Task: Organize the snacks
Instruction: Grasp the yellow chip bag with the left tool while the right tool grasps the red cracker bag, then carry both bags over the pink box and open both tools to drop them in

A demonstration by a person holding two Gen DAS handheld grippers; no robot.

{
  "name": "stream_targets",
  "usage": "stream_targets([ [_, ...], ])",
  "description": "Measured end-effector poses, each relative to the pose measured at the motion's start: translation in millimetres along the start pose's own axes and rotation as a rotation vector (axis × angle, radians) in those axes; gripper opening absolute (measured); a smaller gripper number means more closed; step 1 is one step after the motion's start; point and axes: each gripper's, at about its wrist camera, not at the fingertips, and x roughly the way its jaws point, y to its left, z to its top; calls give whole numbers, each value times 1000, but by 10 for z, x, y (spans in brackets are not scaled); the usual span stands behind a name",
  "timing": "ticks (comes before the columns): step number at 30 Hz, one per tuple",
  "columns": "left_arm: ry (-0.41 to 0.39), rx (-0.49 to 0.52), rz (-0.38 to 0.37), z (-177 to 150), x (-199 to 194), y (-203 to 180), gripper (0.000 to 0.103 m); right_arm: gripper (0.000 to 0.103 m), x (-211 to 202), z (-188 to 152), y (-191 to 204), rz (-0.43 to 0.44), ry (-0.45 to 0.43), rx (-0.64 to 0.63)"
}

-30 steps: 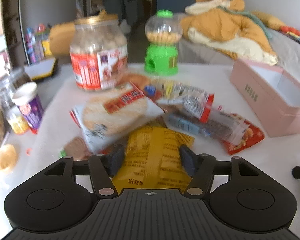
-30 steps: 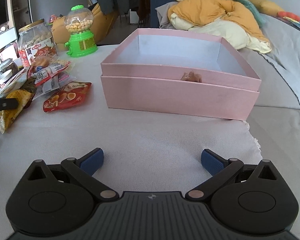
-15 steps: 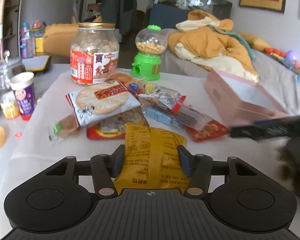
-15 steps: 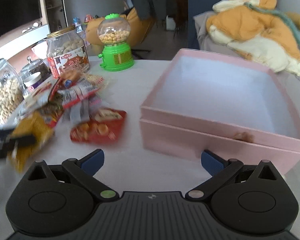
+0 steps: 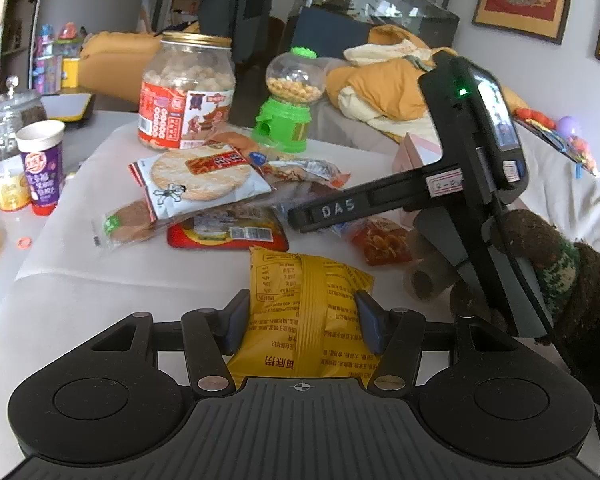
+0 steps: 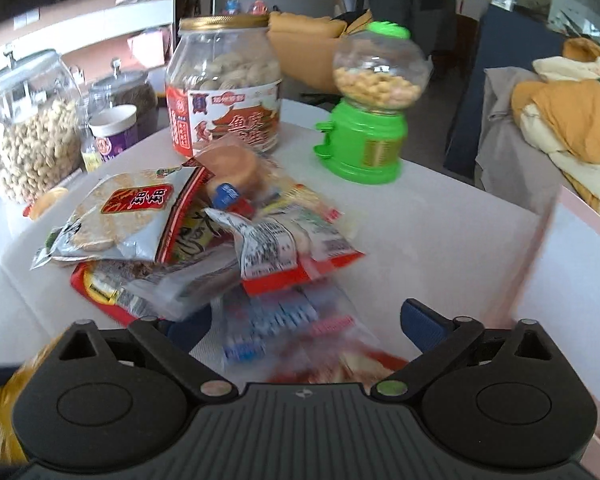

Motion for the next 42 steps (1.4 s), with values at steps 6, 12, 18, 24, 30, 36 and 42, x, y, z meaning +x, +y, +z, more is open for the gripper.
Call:
stream_targets([
  [6, -51, -44, 14, 15, -157, 162, 61, 70, -155, -110, 23, 27, 42, -46],
  [12, -39, -78, -12, 6, -121, 185, 61, 69, -685, -535, -95, 90, 63, -67],
  [18, -8, -49, -62, -24, -52, 0, 61, 63, -1223, -927, -302, 67, 42, -23],
  [24, 23, -10, -91, -24, 27, -216, 61, 60, -1512, -1189, -819, -158, 31, 101],
  [30, 54, 27, -73, -6, 91, -375, 61, 78, -1655, -1426, -842, -17, 29, 124],
  [36, 60, 56, -37, 43, 33, -438, 61, 85, -1380, -1314, -339, 79, 5, -65],
  [42, 47, 98, -82, 242, -18, -592, 61, 71, -1184, -1109, -392, 151, 81, -4],
])
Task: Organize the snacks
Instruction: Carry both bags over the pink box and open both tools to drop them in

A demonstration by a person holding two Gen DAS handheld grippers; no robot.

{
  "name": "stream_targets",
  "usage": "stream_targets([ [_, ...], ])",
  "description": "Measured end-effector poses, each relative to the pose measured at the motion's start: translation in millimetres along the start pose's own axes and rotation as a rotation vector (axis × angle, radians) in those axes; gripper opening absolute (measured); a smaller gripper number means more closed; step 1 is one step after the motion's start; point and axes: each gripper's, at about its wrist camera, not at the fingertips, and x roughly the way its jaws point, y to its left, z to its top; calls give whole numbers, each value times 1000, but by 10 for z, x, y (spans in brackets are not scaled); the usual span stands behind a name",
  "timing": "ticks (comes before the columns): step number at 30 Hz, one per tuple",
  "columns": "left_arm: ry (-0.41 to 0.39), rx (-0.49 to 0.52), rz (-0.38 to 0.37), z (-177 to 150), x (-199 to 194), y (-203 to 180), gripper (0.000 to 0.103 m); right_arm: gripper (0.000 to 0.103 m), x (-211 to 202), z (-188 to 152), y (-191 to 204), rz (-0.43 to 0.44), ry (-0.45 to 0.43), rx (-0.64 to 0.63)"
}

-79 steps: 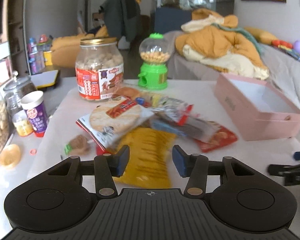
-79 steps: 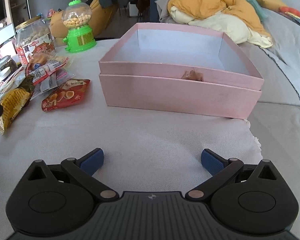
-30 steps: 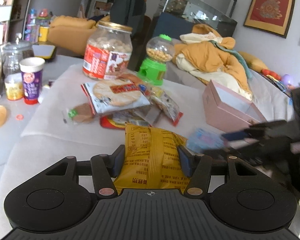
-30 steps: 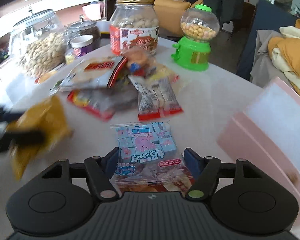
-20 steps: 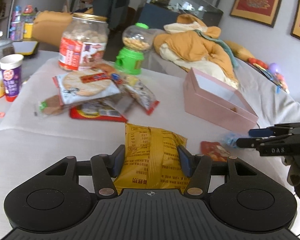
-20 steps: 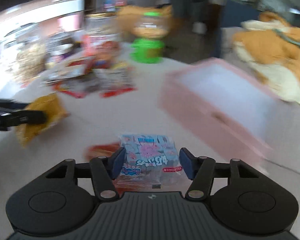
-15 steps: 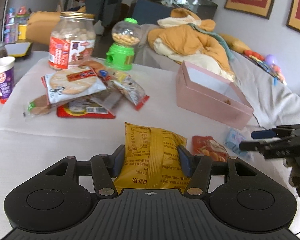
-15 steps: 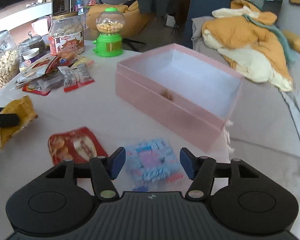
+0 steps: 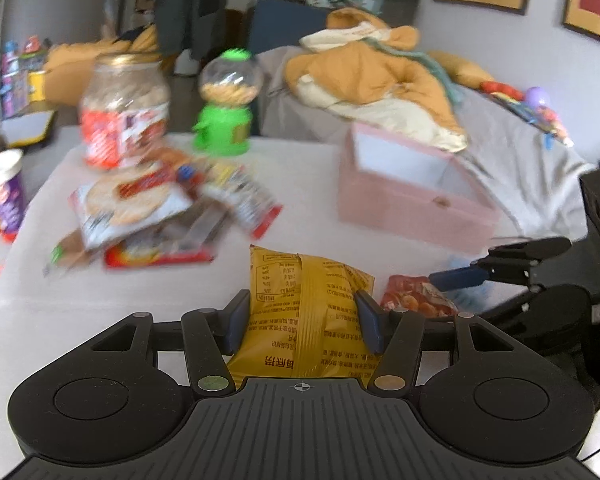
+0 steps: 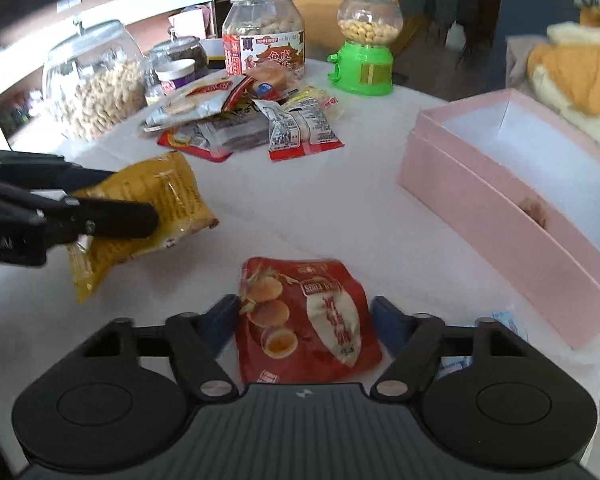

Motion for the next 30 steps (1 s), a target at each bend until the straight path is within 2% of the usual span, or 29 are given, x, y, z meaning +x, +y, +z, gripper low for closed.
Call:
stream_targets([
  [2, -29, 34, -51, 257, 52, -139, 61, 70, -205, -81, -30, -24, -47, 11],
  [6, -144, 120, -145, 892, 325, -523, 61, 70, -625, -180, -217, -65, -122, 63],
  [7, -156, 109, -181, 1075, 501, -603, 62, 70, -740, -211, -265, -84, -144, 73],
  [9, -129, 53, -256, 1346, 933, -695, 62, 70, -893, -257, -345, -127, -175, 86],
  [10, -121, 25, -273, 1418, 1149, -735, 62, 70, -943, -276, -382, -144, -184, 92],
  [12, -113, -1, -260, 1481, 1551, -800, 59, 70, -1005, -314, -454, -182, -194, 108],
  [14, -112, -32, -274, 1469, 1727, -776, 59, 70, -1039, -344, -540, -215, -196, 130],
  [16, -128, -72, -310, 1410, 1716, -643, 59, 70, -1074, -372, -635, -242, -201, 154],
  [17, -132, -66, -294, 1369, 1665, -572, 59, 70, -1084, -369, -678, -250, -205, 165],
  [19, -129, -4, -196, 1255, 1534, -426, 59, 70, -1151, -359, -801, -268, -223, 182],
  [22, -133, 55, -95, 1029, 1309, -170, 59, 70, -1068, -103, -1034, -280, -248, 215],
  [26, -141, 19, 8, 900, 1128, 174, 59, 71, -654, 429, -1466, -255, -243, 308],
  [28, -129, -32, 63, 882, 1097, 388, 59, 74, -365, 722, -1649, -252, -222, 346],
  [30, -111, -84, 86, 887, 1094, 581, 59, 75, -102, 956, -1760, -255, -191, 359],
])
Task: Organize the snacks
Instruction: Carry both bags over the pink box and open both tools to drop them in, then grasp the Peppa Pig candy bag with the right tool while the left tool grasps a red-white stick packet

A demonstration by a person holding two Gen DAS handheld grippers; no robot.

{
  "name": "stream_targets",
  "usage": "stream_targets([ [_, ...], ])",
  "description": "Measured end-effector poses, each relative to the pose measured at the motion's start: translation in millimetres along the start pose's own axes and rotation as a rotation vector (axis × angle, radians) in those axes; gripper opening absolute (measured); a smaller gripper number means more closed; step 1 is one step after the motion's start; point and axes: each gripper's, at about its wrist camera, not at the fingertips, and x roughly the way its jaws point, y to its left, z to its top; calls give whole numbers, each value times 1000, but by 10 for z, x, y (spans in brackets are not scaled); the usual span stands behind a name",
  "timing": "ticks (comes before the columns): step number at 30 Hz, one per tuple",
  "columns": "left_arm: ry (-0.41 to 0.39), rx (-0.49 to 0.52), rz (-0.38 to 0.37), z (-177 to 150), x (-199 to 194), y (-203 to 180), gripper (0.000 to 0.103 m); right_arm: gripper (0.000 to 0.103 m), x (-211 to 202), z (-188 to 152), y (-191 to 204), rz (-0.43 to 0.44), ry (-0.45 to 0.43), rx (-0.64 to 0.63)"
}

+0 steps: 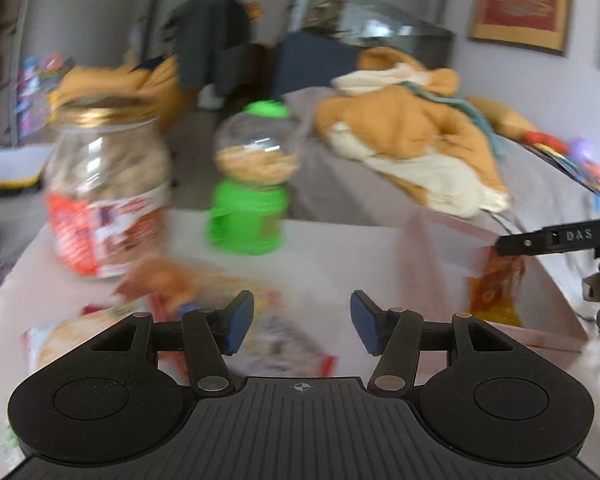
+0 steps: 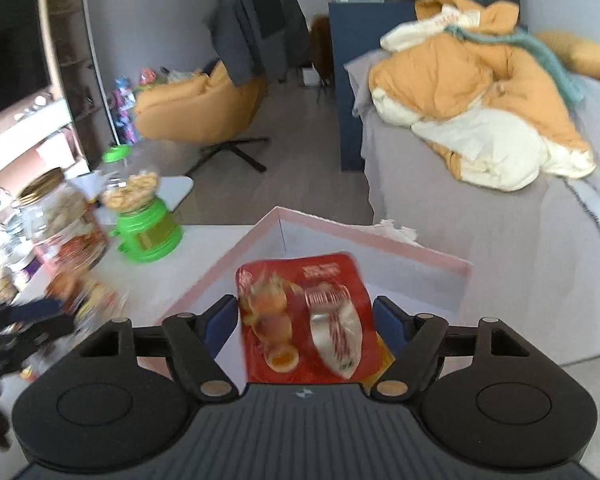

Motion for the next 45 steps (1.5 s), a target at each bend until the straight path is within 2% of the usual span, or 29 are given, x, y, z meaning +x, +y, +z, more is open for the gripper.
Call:
stream_targets([
  [3, 46, -70, 14, 2, 50, 157, 59, 75, 156, 66, 155, -24, 5, -33],
  [8, 113, -92, 47, -20, 247, 101, 59, 80, -24, -130, 335, 67, 20, -67],
  [12, 159, 11, 148, 10, 503, -61, 61, 80, -113, -332, 493, 73, 43, -126],
  [16, 182, 120, 162, -112, 570, -215, 61, 80, -304, -539, 662, 83, 44, -167],
  [19, 177, 242, 120, -257, 443, -338, 59, 80, -460, -723, 727, 103, 43, -195],
  [21, 179, 287, 67, -357, 286, -385, 51, 80, -524, -838, 732, 108, 52, -204],
  [23, 182, 312, 9, -438, 119, -423, 49, 81, -545, -943, 735, 91, 65, -215],
  [26, 222, 334, -135, -623, -134, -481, 49, 81, -530, -1107, 724, 71, 93, -227],
  [29, 218, 358, -178, -763, -342, -534, 50, 81, -496, -1244, 676, 76, 131, -200],
  [32, 174, 284, -160, -768, -522, -451, 50, 82, -512, -1377, 651, 46, 129, -184],
  [36, 90, 81, -66, -689, -820, -198, 48, 85, -610, -1574, 701, -54, 78, -233],
  [38, 103, -14, -50, -703, -908, -89, 48, 86, -645, -1658, 684, -63, 72, -230],
  [40, 145, -78, -67, -756, -946, -48, 48, 87, -677, -1708, 627, -63, 62, -196],
  [45, 210, -106, -83, -927, -942, -181, 48, 90, -585, -1645, 472, -57, 54, -68],
])
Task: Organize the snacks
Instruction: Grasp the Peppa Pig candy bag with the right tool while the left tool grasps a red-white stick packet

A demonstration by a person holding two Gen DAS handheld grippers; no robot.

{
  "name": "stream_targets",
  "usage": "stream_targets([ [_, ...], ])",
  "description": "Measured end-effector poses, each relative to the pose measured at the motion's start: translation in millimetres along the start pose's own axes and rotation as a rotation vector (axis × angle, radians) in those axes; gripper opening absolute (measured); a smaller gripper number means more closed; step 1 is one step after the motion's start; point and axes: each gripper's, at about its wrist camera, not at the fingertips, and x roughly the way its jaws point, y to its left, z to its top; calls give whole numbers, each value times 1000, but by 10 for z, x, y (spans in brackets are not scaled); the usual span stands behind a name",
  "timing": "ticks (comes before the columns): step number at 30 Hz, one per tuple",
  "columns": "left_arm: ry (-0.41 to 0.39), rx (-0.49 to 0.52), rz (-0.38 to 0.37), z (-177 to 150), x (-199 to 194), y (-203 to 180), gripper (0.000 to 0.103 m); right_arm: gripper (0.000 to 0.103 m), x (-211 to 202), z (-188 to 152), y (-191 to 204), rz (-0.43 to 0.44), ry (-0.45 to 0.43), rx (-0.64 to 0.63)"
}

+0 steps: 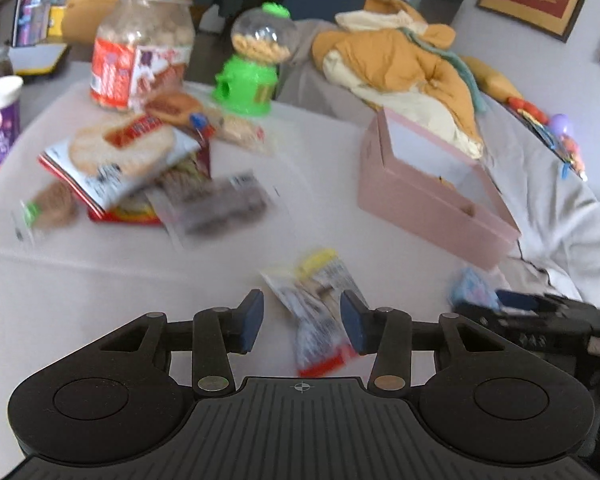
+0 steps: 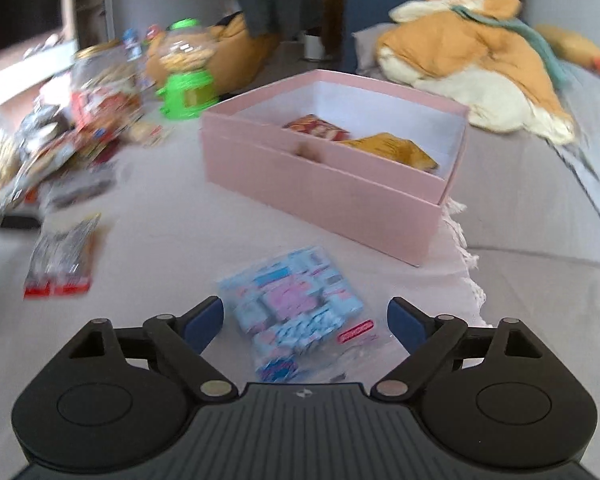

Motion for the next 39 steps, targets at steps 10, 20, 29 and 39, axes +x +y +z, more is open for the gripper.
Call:
stream_targets([
  [10, 6, 172, 82, 40, 422, -495, 56, 96, -73, -127, 371, 187, 10, -201],
  [20, -11, 342, 118, -54, 555, -688, 54, 97, -51, -95, 174, 184, 11, -76],
  [29, -42, 187, 55, -132, 200, -237, 23, 97, -36, -90, 229, 157, 9, -94],
  [39, -87, 95, 83, -243, -120, 170, 22, 98, -52, -90, 232, 143, -5, -80],
])
